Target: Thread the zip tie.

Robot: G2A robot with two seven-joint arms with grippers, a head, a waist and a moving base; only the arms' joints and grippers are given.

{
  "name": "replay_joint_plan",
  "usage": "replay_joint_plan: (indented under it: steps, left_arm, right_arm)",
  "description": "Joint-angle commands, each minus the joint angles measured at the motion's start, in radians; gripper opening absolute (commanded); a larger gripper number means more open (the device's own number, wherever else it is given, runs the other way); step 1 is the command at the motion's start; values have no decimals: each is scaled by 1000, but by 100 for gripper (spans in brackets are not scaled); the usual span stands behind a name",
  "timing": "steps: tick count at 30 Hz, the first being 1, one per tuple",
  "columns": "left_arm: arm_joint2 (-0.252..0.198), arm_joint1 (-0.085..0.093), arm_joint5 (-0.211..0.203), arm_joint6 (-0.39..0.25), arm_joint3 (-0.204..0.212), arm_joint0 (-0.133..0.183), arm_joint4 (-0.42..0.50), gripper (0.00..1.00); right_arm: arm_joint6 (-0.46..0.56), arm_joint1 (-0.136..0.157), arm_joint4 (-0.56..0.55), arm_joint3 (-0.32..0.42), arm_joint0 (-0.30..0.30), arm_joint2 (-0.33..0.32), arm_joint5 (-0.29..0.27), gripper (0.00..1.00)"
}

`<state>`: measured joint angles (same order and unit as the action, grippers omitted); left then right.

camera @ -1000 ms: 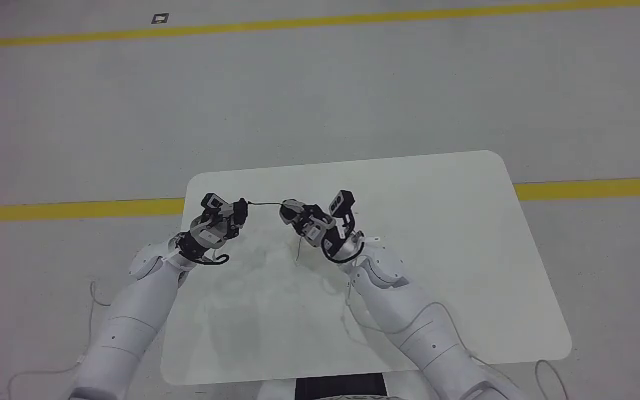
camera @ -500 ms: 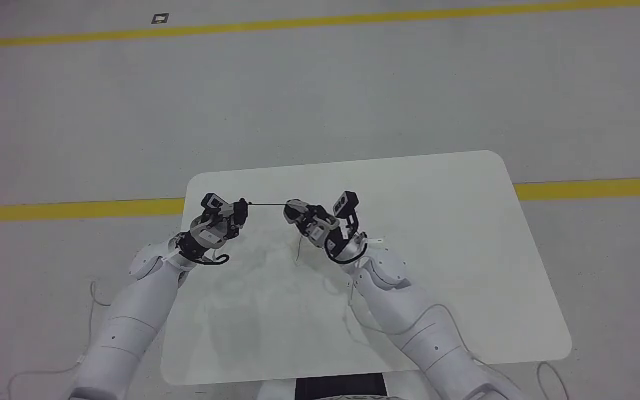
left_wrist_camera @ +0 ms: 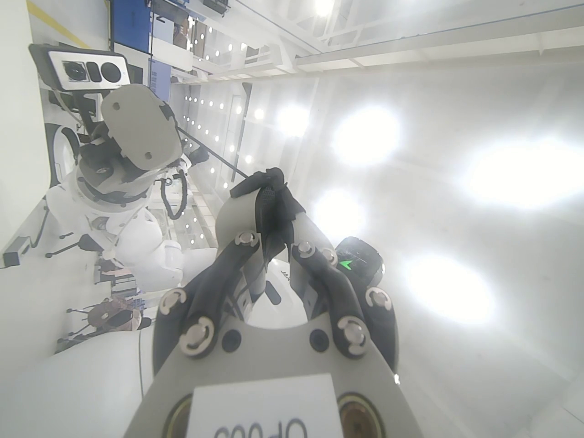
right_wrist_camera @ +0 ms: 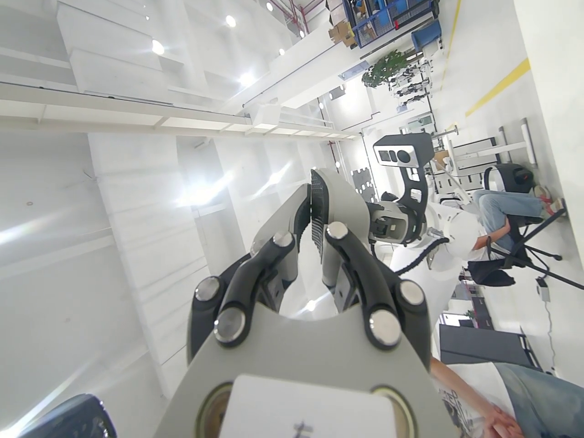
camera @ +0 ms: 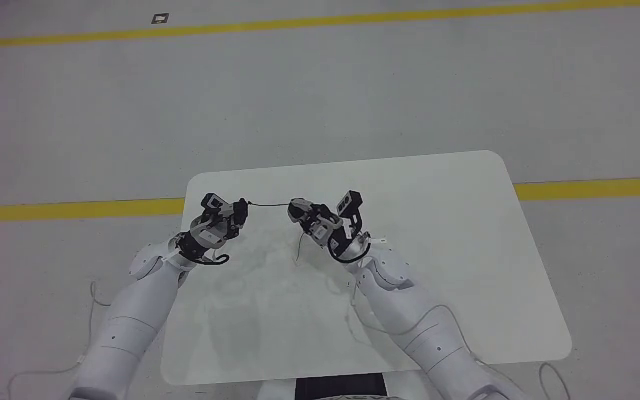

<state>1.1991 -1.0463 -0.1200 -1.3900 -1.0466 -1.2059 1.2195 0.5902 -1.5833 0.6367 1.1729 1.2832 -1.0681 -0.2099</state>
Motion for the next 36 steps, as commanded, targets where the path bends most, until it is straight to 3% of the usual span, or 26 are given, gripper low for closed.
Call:
replay_joint_plan:
  steps: [1,6,7,8,20,26,29,33,36]
  left_arm:
    - [0,0,0,0,0,0,0,0]
    - [0,0,0,0,0,0,0,0]
    - [0,0,0,0,0,0,0,0]
    - [0,0,0,0,0,0,0,0]
    - [0,0,0,0,0,0,0,0]
    - [5,6,16,24,-49,-8,-59,0]
    - [8,12,30,18,-68,-10,-111,0]
    - [12,20,5,0,-99,-9,-193,0]
    - [12,20,5,0,-99,-9,-193,0]
  right_arm:
    - [-7,2,-8,2,0,-5,-2,0]
    - [-44,12,-61,24,8,-23,-1,0]
    - [-52,16,-95,31,6,-25,2,71]
    - [-69,20,-143,39,6,-25,-2,100]
    - [-73,20,-148,42,6,-27,-3,100]
    - [-115,50,-341,140,34,-93,-88,100]
    - [-122,61,-397,181,53,-121,-98,100]
    - [-136,77,-527,229,69,-149,-130,100]
    - [-136,77,-527,229,69,-149,-130,100]
